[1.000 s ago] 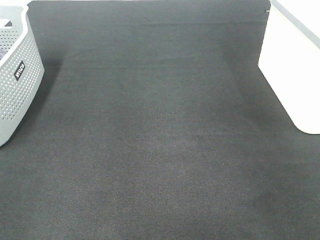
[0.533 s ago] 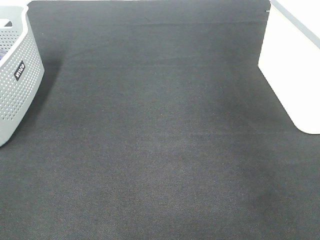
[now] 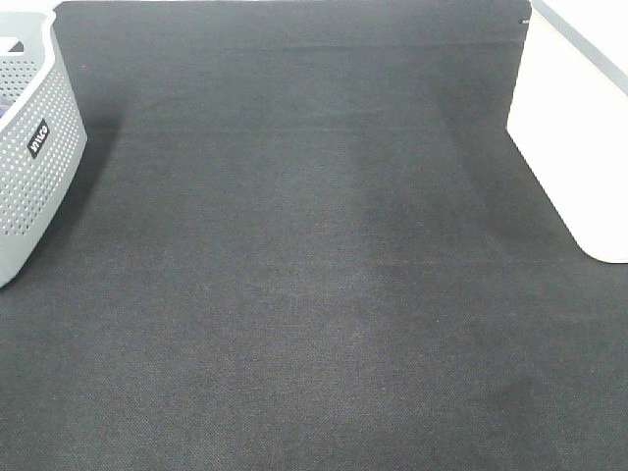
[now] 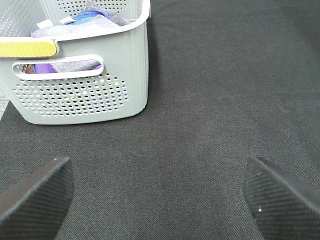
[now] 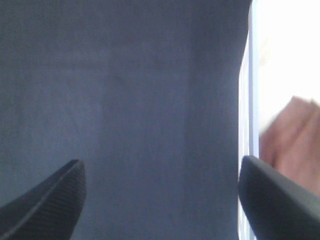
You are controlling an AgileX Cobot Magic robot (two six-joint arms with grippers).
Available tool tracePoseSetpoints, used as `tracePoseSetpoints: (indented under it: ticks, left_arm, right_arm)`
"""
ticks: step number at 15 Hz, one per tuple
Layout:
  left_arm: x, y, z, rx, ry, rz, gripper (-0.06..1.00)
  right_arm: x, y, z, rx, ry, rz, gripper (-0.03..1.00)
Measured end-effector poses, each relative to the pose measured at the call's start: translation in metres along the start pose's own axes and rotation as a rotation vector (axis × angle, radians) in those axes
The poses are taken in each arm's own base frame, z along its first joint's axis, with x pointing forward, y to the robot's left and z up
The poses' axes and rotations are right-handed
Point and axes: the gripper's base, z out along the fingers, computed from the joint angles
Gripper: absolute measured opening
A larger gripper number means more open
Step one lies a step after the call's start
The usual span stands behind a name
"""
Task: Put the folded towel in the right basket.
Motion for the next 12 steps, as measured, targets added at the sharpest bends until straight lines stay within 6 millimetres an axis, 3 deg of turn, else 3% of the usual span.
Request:
tracePoseSetpoints:
  ticks: [4, 7, 8, 12]
  left_arm:
    - [0.0, 0.0, 0.0, 0.0, 0.0, 0.0, 0.87]
    - [0.0, 0.0, 0.0, 0.0, 0.0, 0.0, 0.87]
    - [0.0, 0.0, 0.0, 0.0, 0.0, 0.0, 0.87]
    - [0.0, 0.0, 0.0, 0.0, 0.0, 0.0, 0.87]
  right_arm:
    - [0.047, 0.004, -0.028, 0.011, 0.096, 0.006, 0.78]
    - [0.093, 0.004, -0.051, 0.038, 0.163, 0.002, 0.78]
    - [0.121, 0.003, -0.06, 0.054, 0.2, -0.002, 0.78]
    - [0.198, 0.004, -0.096, 0.083, 0.223, -0.001, 0.78]
